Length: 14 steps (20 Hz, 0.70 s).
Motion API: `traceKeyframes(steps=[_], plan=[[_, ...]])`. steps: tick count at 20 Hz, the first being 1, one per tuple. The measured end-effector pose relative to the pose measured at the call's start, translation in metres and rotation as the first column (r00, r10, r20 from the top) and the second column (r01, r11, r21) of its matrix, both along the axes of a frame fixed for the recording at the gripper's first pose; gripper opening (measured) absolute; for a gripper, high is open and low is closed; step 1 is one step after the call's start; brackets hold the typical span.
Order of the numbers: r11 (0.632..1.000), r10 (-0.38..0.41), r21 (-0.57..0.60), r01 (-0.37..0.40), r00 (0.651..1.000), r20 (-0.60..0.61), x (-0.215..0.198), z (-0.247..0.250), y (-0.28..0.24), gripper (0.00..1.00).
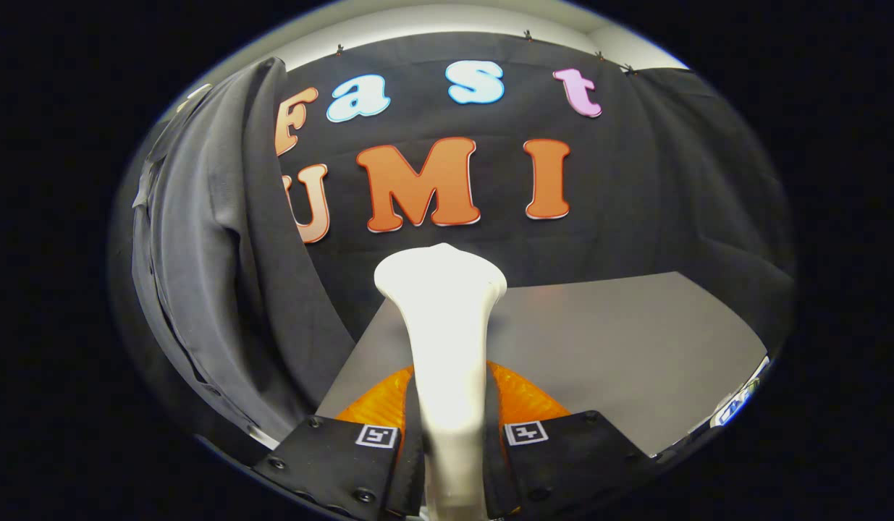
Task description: Iron the clothes twice with a garment steamer, once on the left side and once on the right side.
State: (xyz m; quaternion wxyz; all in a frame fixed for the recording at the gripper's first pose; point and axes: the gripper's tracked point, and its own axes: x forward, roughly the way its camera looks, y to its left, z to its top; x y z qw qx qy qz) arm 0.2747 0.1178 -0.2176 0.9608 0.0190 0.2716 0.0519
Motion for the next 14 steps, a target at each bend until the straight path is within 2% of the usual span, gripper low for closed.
traceKeyframes(steps=[5,8,14], plan=[[0.997,-0.073,-0.003,0.075,0.986,0.148,-0.037,0.019,-0.003,0.4],[0.992,-0.12,-0.016,0.128,0.961,0.248,-0.065,0.048,-0.001,0.4],[0.984,-0.137,-0.05,0.173,0.899,0.416,-0.118,0.116,0.026,0.4]])
